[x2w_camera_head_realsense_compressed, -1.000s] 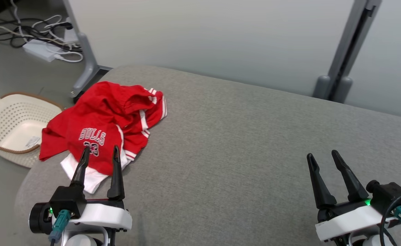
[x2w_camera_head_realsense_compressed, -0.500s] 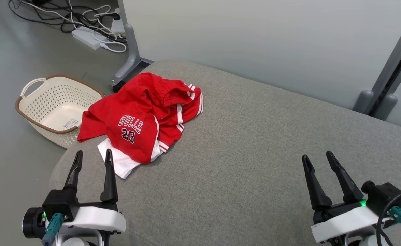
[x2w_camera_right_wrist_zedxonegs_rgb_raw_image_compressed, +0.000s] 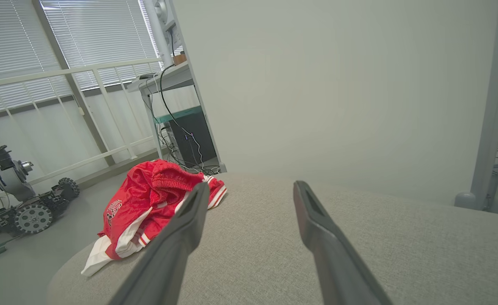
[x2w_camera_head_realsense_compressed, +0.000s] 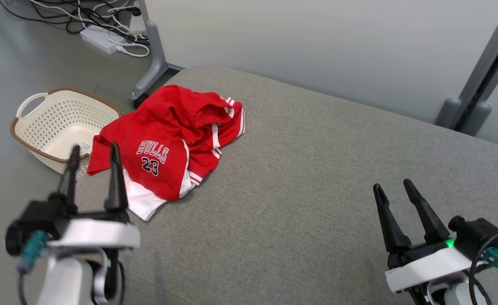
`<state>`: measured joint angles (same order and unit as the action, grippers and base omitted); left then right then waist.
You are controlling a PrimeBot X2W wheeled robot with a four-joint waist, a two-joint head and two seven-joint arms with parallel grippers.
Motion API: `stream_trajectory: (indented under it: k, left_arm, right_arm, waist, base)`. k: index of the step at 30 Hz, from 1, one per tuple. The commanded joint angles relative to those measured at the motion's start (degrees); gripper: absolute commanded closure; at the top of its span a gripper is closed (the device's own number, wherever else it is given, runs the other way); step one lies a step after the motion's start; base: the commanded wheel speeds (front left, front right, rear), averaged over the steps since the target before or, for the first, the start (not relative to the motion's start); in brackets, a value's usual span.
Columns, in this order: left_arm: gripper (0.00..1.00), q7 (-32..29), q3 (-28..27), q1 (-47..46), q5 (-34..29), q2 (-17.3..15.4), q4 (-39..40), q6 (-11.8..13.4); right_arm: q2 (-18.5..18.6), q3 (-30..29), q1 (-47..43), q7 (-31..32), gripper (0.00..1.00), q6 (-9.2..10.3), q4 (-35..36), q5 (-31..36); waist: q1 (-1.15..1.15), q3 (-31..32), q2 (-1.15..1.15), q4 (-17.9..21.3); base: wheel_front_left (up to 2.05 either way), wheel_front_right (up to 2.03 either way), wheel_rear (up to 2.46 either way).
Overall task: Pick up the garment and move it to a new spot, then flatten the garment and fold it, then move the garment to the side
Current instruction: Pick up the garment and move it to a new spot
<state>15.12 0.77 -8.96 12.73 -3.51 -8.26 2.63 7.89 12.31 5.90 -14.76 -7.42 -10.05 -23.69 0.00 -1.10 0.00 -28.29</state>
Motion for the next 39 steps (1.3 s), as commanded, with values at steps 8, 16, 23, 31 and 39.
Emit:
stream_trajectory:
  k: [8,16,23,31,39]
  left_arm:
    - [0.00,-14.79,-1.42,-16.77,3.30,-6.62,-4.77,-3.04]
    - [0.00,-30.57,-0.67,-32.07,6.61,-10.86,-16.98,-5.96]
    - [0.00,-44.77,-0.63,-39.98,12.93,-12.33,-29.17,-8.66]
    - [0.00,-54.43,-0.48,-44.06,15.98,-15.20,-35.98,-9.05]
    - [0.00,-59.00,-0.44,-45.66,15.07,-17.74,-41.48,-4.83]
  right_arm:
    - [0.96,-0.03,3.02,-0.46,0.00,-0.13,0.53,-0.48]
    - [1.60,0.88,5.27,-0.40,0.00,-0.13,0.55,-0.84]
    - [2.15,2.09,7.83,-0.39,0.00,-0.13,0.72,-1.29]
    - [2.45,2.05,9.44,-0.39,0.00,-0.13,0.90,-1.62]
    - [2.13,2.49,11.00,-0.39,0.00,-0.13,1.18,-1.96]
  waist:
    - [0.00,-4.41,0.00,4.49]
    - [0.00,-8.47,0.00,8.52]
    - [0.00,-11.86,0.00,13.30]
    - [0.00,-14.94,0.00,17.87]
    - [0.00,-16.74,0.00,21.52]
  base:
    - [0.00,0.00,0.00]
    - [0.00,0.00,0.00]
    - [0.00,0.00,0.00]
    - [0.00,0.00,0.00]
    - [0.00,0.00,0.00]
